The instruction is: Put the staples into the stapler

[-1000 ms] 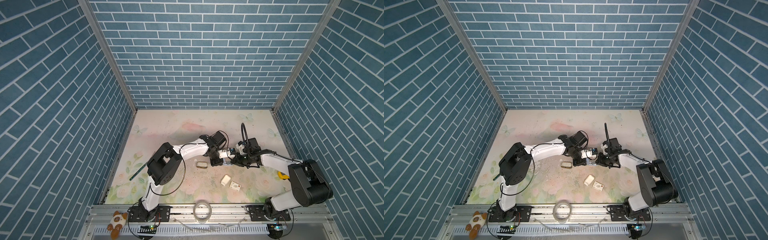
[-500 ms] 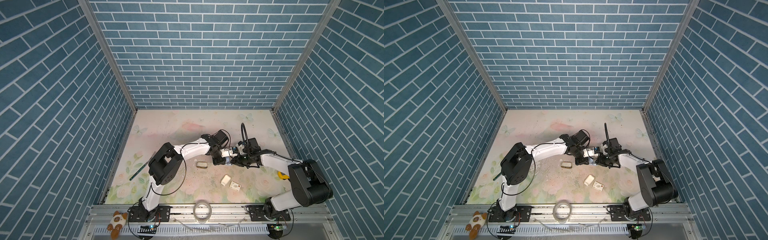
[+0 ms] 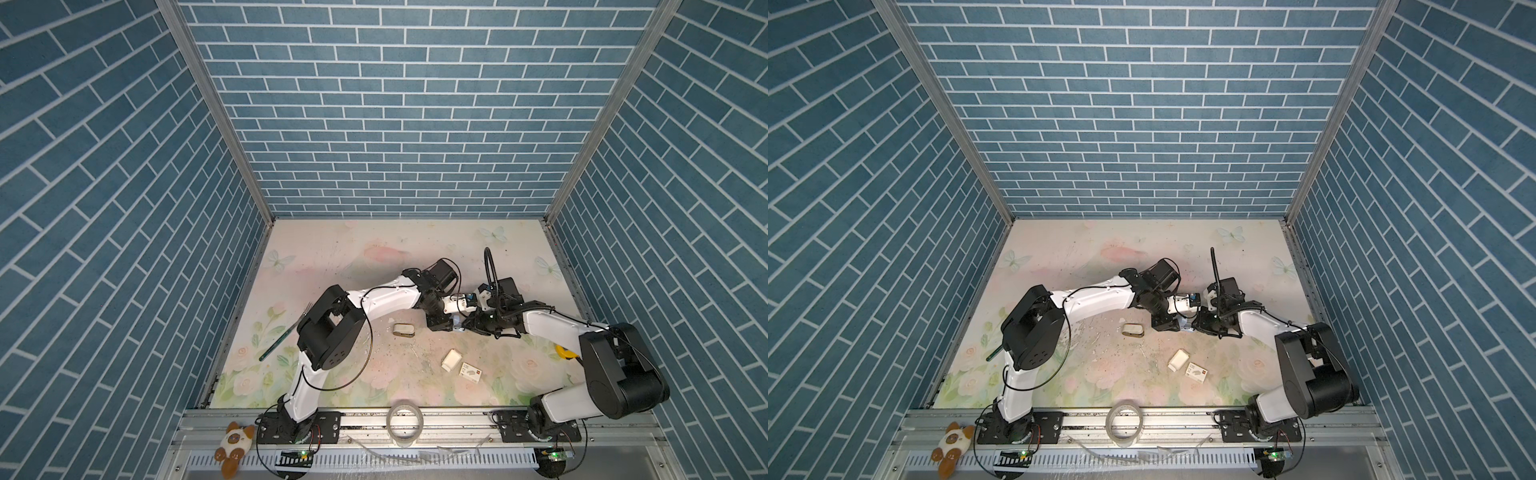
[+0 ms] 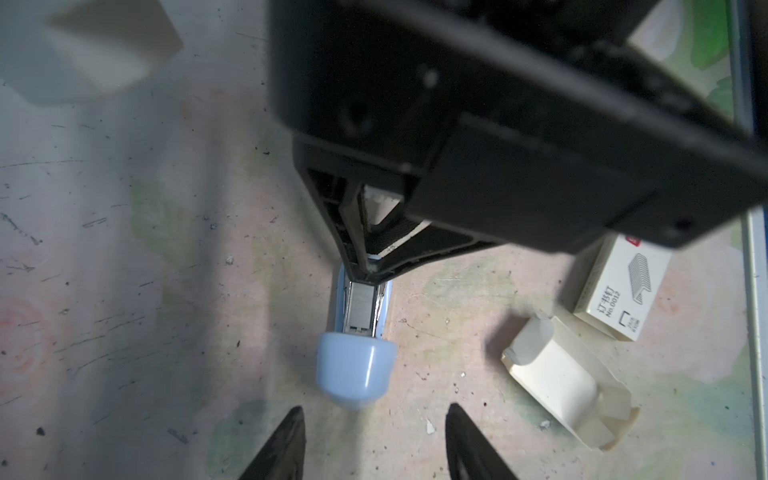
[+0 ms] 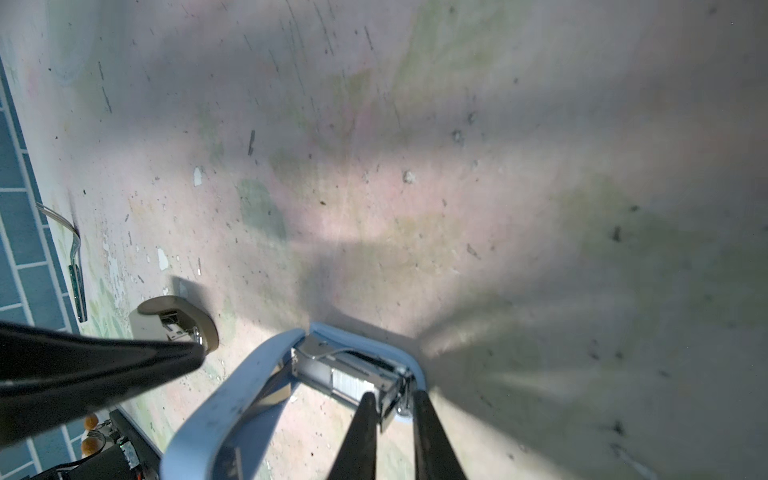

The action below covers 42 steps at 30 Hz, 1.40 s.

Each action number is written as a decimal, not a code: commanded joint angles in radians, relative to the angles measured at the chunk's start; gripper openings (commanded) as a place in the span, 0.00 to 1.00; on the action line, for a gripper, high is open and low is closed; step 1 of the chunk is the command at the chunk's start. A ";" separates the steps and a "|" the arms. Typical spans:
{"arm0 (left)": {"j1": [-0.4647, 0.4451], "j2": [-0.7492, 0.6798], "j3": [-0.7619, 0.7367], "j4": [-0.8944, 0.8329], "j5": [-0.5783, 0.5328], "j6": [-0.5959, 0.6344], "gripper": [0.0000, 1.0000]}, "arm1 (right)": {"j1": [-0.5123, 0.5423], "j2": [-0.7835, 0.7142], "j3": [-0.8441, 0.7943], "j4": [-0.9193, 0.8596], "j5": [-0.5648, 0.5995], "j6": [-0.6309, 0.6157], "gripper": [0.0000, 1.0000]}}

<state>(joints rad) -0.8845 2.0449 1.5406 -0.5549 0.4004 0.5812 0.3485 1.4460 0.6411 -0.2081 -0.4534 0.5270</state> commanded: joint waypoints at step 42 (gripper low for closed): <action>-0.005 0.123 0.162 -0.091 0.075 0.080 0.33 | -0.055 -0.049 -0.161 0.217 -0.056 0.223 0.14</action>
<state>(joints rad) -0.8841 2.1429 1.6848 -0.6159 0.4549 0.6598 0.3000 1.3895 0.4931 -0.0067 -0.4980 0.7292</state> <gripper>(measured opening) 0.334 0.142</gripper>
